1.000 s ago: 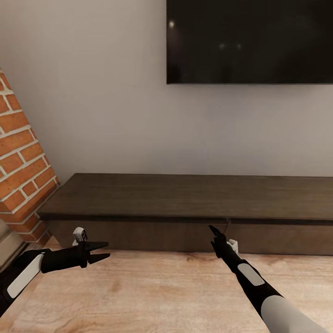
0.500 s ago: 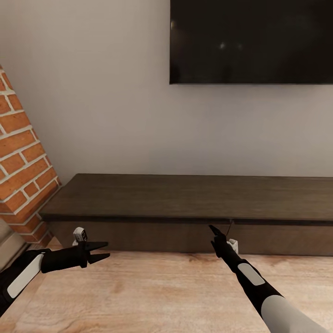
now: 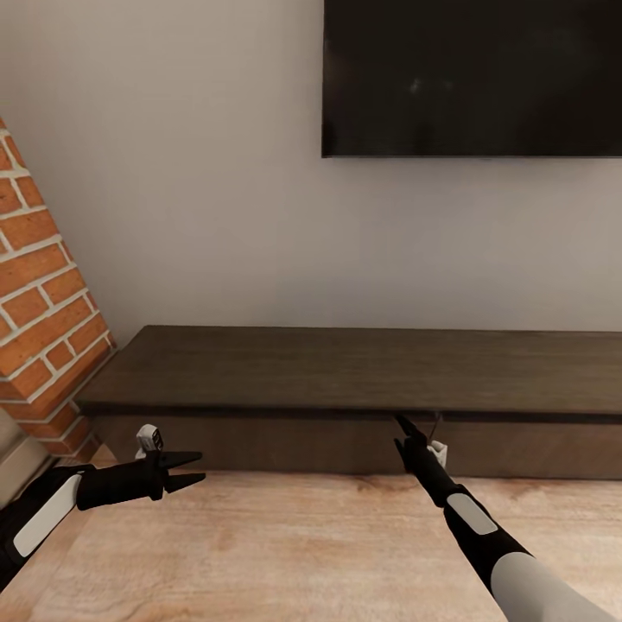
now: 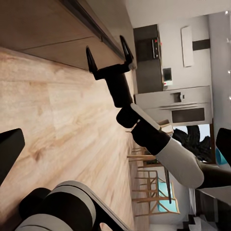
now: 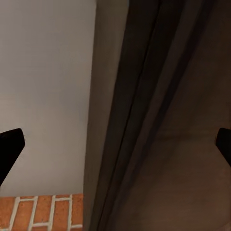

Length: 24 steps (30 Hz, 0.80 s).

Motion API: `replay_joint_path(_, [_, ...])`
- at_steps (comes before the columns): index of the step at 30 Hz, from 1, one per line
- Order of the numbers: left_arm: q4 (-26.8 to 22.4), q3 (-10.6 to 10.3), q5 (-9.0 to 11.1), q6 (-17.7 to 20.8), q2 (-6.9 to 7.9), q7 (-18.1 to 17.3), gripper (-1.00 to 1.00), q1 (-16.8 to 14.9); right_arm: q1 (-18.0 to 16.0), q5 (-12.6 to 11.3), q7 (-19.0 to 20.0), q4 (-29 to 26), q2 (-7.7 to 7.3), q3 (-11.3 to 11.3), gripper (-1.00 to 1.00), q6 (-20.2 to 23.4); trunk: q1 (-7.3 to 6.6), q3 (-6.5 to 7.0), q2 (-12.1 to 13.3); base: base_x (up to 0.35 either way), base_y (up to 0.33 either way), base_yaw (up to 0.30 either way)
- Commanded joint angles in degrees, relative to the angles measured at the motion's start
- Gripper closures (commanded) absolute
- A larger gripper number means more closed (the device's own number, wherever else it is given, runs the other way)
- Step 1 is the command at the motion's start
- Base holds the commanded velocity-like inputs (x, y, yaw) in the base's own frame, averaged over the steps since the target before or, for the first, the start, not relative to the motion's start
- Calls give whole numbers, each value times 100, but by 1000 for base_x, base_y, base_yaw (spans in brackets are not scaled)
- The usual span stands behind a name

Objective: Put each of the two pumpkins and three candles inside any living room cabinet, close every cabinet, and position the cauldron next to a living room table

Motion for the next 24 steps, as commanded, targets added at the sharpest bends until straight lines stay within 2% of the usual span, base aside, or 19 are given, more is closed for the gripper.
replay_joint_path(1, [2, -21, 25, 33, 4, -9, -100, -6, -4, -61, 34, 6, -11, 39, -100, 16, 0, -5, -2, 120, 22, 0])
replay_joint_path(6, [3, -23, 25, 33, 5, -9, -100, -6, -4, -87, 228, 198, -17, 36, -100, 16, 0, -5, -2, 52, 7, 0])
replay_joint_path(15, [2, -30, 16, 33, 4, -3, -100, -6, 0, -121, 1578, 1026, -126, 30, -100, 82, 0, -5, -2, 3, 0, 0])
replay_joint_path(24, [3, -22, 16, 33, 5, -2, -100, -6, -4, -108, 1721, 1119, -141, 31, -100, 80, 0, -5, -2, 0, 0, 0])
